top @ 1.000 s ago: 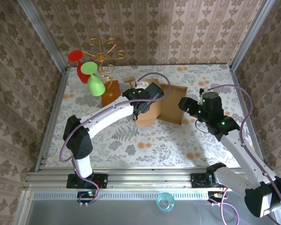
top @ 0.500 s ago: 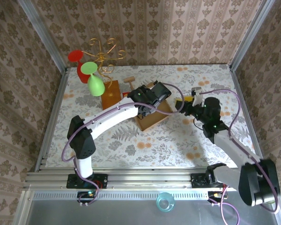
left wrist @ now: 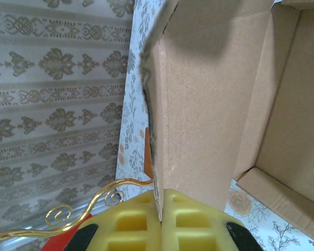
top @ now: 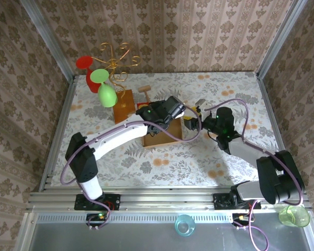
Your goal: Fold the paper box
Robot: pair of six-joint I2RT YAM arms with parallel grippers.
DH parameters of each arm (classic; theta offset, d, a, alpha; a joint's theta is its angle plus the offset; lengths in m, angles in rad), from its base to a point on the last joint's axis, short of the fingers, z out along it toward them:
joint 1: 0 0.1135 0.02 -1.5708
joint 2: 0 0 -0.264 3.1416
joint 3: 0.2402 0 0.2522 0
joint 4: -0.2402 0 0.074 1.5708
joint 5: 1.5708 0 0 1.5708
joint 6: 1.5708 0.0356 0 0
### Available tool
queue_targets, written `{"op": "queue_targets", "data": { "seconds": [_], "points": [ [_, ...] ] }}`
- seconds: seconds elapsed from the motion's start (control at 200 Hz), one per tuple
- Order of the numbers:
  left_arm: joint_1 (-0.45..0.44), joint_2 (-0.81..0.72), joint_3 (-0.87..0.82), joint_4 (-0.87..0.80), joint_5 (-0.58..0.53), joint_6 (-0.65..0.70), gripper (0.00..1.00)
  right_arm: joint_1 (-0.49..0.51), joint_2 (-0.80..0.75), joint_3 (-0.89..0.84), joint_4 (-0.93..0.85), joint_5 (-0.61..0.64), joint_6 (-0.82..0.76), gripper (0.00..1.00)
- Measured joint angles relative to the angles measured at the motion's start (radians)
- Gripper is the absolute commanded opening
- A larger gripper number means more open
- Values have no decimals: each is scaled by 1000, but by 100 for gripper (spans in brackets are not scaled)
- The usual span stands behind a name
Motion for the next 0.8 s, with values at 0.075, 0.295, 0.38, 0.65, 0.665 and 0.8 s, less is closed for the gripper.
{"op": "queue_targets", "data": {
  "seconds": [0.075, 0.295, 0.38, 0.65, 0.665, 0.8],
  "points": [
    [-5, -33, -34, 3, 31, 17, 0, 22, 33, 13, 4, 6, -46, 64],
    [-11, -45, -56, 1, 85, 34, 0, 91, 91, 42, 2, 76, -156, 58],
    [-10, -46, -56, 0, 91, 39, 0, 100, 94, 55, 3, 107, -186, 53],
    [-10, -46, -56, 2, 102, 45, 0, 101, 94, 63, 8, 150, -231, 28],
    [-10, -46, -56, 2, 103, 45, 0, 102, 94, 64, 8, 150, -229, 27],
    [-10, -47, -56, 2, 108, 45, 0, 106, 102, 72, 10, 155, -227, 14]
  ]
}}
